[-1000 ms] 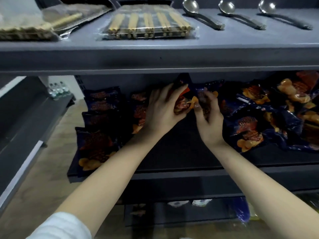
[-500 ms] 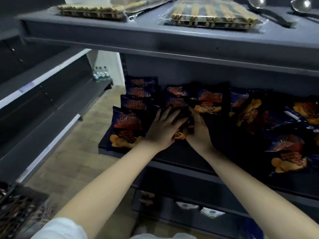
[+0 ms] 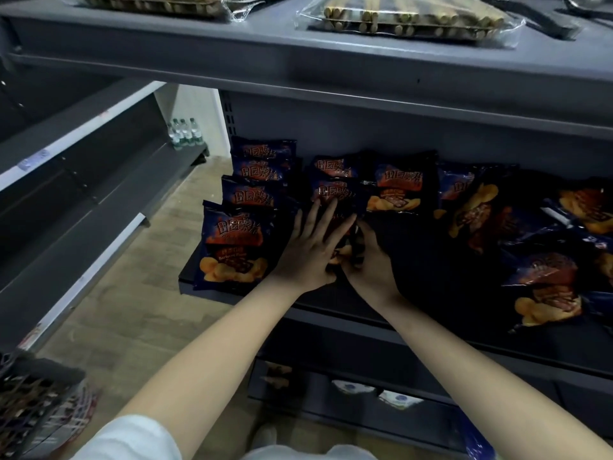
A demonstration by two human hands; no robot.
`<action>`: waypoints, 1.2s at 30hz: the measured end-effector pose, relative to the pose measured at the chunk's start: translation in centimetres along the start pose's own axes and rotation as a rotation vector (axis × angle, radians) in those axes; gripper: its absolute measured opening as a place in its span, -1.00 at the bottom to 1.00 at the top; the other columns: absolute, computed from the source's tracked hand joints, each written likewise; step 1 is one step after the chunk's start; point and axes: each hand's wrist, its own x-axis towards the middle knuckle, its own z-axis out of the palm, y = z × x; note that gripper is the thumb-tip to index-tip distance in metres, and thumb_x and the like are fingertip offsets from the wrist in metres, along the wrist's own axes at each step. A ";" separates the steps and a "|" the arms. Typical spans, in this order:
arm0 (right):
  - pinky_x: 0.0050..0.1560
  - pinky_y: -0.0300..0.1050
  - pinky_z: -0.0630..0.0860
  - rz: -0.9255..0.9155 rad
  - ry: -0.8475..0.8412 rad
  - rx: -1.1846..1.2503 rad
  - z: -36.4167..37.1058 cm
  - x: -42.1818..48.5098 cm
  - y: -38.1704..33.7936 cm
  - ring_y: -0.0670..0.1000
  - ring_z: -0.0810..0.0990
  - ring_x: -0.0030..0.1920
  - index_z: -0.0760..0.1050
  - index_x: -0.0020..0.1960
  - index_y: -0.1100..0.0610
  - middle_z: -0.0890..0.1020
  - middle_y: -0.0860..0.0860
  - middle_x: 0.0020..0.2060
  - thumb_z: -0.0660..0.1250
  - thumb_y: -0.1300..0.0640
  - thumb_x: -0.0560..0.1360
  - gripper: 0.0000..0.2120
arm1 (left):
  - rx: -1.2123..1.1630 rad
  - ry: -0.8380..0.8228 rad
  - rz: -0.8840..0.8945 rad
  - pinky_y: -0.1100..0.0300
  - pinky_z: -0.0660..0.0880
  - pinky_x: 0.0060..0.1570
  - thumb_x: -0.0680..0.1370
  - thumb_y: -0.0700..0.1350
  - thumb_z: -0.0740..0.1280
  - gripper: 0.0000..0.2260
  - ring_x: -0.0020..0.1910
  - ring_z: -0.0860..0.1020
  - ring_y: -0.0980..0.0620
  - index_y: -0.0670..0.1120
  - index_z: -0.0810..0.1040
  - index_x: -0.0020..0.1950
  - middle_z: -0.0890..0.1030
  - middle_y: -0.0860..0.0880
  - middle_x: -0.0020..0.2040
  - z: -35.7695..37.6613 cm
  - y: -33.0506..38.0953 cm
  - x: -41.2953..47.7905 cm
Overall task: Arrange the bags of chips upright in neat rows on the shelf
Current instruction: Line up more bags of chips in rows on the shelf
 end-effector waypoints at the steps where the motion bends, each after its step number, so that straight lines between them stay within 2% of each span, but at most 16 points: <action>1: 0.22 0.05 0.49 -0.007 0.004 -0.003 0.1 -0.1 0.1 0.08 0.51 0.25 0.11 0.49 0.02 0.49 0.09 0.29 0.31 0.26 0.47 -0.33 | -0.003 -0.006 0.000 -0.18 -0.26 0.38 0.31 0.00 0.48 -0.01 0.48 -0.29 -0.20 0.03 -0.12 0.54 -0.18 -0.15 0.54 0.0 0.0 0.1; 8: 0.31 0.07 0.41 0.036 0.028 -0.020 0.6 -0.8 0.4 0.03 0.39 0.36 0.11 0.49 0.01 0.40 0.05 0.37 0.34 0.26 0.46 -0.30 | 0.005 -0.054 0.033 -0.15 -0.27 0.39 0.33 0.04 0.46 -0.01 0.50 -0.26 -0.16 0.05 -0.16 0.54 -0.21 -0.14 0.54 -0.2 -0.2 0.2; 12: 0.29 0.05 0.43 0.055 0.038 -0.046 0.7 -1.0 0.5 0.03 0.42 0.33 0.10 0.50 0.04 0.40 0.08 0.36 0.35 0.27 0.45 -0.29 | 0.047 -0.075 0.032 -0.17 -0.28 0.38 0.35 0.08 0.42 -0.03 0.48 -0.31 -0.16 0.03 -0.18 0.54 -0.26 -0.12 0.53 0.0 -0.3 0.4; 16: 0.22 0.07 0.49 0.052 0.019 -0.042 0.0 -0.6 0.7 0.04 0.48 0.25 0.11 0.48 -0.04 0.42 0.04 0.32 0.35 0.24 0.42 -0.27 | 0.062 -0.059 0.062 -0.22 -0.26 0.39 0.34 0.16 0.40 -0.02 0.48 -0.31 -0.18 0.00 -0.17 0.54 -0.25 -0.13 0.53 -0.7 -0.3 0.5; 18: 0.16 0.00 0.54 0.048 0.050 -0.042 -0.9 -0.1 0.6 0.02 0.53 0.17 0.16 0.46 -0.04 0.44 0.04 0.27 0.35 0.26 0.40 -0.29 | 0.042 -0.019 0.099 -0.22 -0.25 0.39 0.33 0.25 0.37 -0.01 0.48 -0.28 -0.19 -0.01 -0.16 0.54 -0.21 -0.14 0.54 -1.5 -0.2 0.7; 20: 0.07 -0.17 0.52 0.040 0.114 -0.058 -2.1 0.7 0.6 0.00 0.55 0.10 0.20 0.45 0.03 0.47 0.05 0.23 0.33 0.31 0.40 -0.33 | 0.030 0.012 0.108 -0.20 -0.24 0.40 0.34 0.34 0.31 -0.01 0.49 -0.25 -0.18 -0.03 -0.17 0.54 -0.18 -0.13 0.54 -2.7 0.0 1.4; 22: -0.04 -0.36 0.42 0.040 0.177 -0.089 -3.5 1.8 0.4 -0.06 0.53 0.03 0.24 0.42 0.09 0.48 0.05 0.20 0.31 0.33 0.42 -0.39 | 0.042 0.014 0.076 -0.17 -0.25 0.41 0.37 0.38 0.24 -0.02 0.49 -0.27 -0.17 -0.04 -0.24 0.52 -0.22 -0.12 0.54 -3.8 0.0 2.6; 24: -0.07 -0.44 0.33 0.035 0.245 -0.112 -4.9 3.0 0.3 -0.03 0.52 0.03 0.28 0.39 0.13 0.47 0.08 0.20 0.29 0.34 0.43 -0.45 | 0.052 0.000 0.035 -0.15 -0.29 0.41 0.40 0.39 0.20 -0.03 0.48 -0.32 -0.15 -0.06 -0.27 0.52 -0.29 -0.10 0.52 -4.5 0.0 3.9; 28: 0.13 -0.39 0.25 -0.016 0.301 -0.218 -7.2 5.4 0.3 0.10 0.43 0.26 0.31 0.37 0.19 0.45 0.16 0.23 0.34 0.33 0.41 -0.46 | 0.058 -0.029 0.025 -0.16 -0.31 0.41 0.43 0.39 0.16 -0.07 0.47 -0.35 -0.15 -0.09 -0.23 0.53 -0.32 -0.11 0.51 -4.3 0.3 5.6; 32: 0.33 -0.14 0.27 -0.067 0.227 -0.398 -9.2 8.4 0.4 0.14 0.33 0.36 0.27 0.42 0.16 0.39 0.14 0.31 0.36 0.33 0.40 -0.38 | 0.052 -0.052 0.027 -0.17 -0.30 0.42 0.45 0.40 0.11 -0.11 0.47 -0.34 -0.15 -0.09 -0.18 0.53 -0.28 -0.10 0.53 -4.0 0.6 6.9; 36: 0.41 0.03 0.23 -0.054 0.104 -0.608 -10.5 11.2 0.6 0.16 0.19 0.44 0.17 0.48 0.12 0.30 0.13 0.41 0.41 0.25 0.38 -0.26 | -0.007 -0.011 -0.005 -0.15 -0.31 0.42 0.46 0.39 0.09 -0.15 0.48 -0.29 -0.17 -0.06 -0.15 0.54 -0.17 -0.10 0.55 -3.3 0.7 7.0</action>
